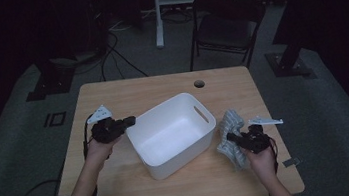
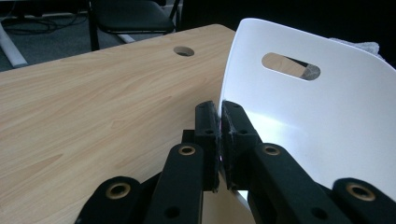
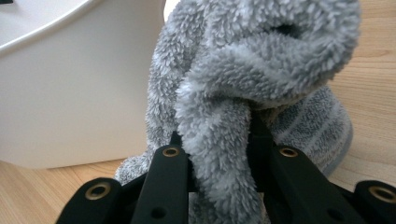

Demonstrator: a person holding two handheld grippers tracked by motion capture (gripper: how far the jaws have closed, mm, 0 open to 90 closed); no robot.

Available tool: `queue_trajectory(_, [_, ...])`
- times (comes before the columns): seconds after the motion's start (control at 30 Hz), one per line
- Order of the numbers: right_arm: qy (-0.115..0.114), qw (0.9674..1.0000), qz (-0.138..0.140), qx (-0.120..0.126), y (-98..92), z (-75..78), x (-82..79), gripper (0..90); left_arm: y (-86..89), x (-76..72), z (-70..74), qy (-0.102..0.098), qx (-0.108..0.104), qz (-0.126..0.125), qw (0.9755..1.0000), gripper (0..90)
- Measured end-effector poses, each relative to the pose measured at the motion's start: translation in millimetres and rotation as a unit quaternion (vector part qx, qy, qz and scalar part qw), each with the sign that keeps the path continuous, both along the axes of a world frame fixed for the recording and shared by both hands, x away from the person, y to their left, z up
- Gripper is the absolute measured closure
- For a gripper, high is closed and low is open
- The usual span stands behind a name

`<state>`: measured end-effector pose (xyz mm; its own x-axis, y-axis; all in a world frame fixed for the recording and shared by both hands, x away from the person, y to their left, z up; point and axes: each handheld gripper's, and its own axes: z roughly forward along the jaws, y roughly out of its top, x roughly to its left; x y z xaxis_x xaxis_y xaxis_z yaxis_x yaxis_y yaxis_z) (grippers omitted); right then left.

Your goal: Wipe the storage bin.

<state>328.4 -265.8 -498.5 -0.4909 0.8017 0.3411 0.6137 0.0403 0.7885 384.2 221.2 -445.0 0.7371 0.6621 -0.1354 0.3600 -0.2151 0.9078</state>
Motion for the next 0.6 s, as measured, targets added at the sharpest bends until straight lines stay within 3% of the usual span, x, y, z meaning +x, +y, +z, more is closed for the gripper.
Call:
queue_trajectory(0.03, [0.0,1.0,0.0,0.0,0.0,-0.1,0.1,75.8,0.2,1.1,1.0,-0.004,-0.001,0.009,1.0,78.7])
queue_trajectory(0.1, [0.0,1.0,0.0,0.001,0.1,-0.2,0.0,75.8,0.7,5.2,3.2,-0.001,-0.014,0.005,0.9999,77.8])
queue_trajectory(0.17, [0.001,1.0,0.0,0.002,0.0,-0.4,-0.2,75.7,-2.6,9.9,4.3,0.007,-0.006,-0.002,1.0,72.3])
queue_trajectory(0.37, [0.002,1.0,-0.003,0.003,-2.4,-0.8,-0.5,75.8,-16.3,18.1,1.2,0.018,0.021,-0.011,0.9996,72.4])
queue_trajectory(0.6, [0.002,1.0,-0.003,0.003,-2.8,-0.9,-0.4,75.8,-17.7,14.7,-1.2,0.017,0.012,-0.008,0.9998,82.4])
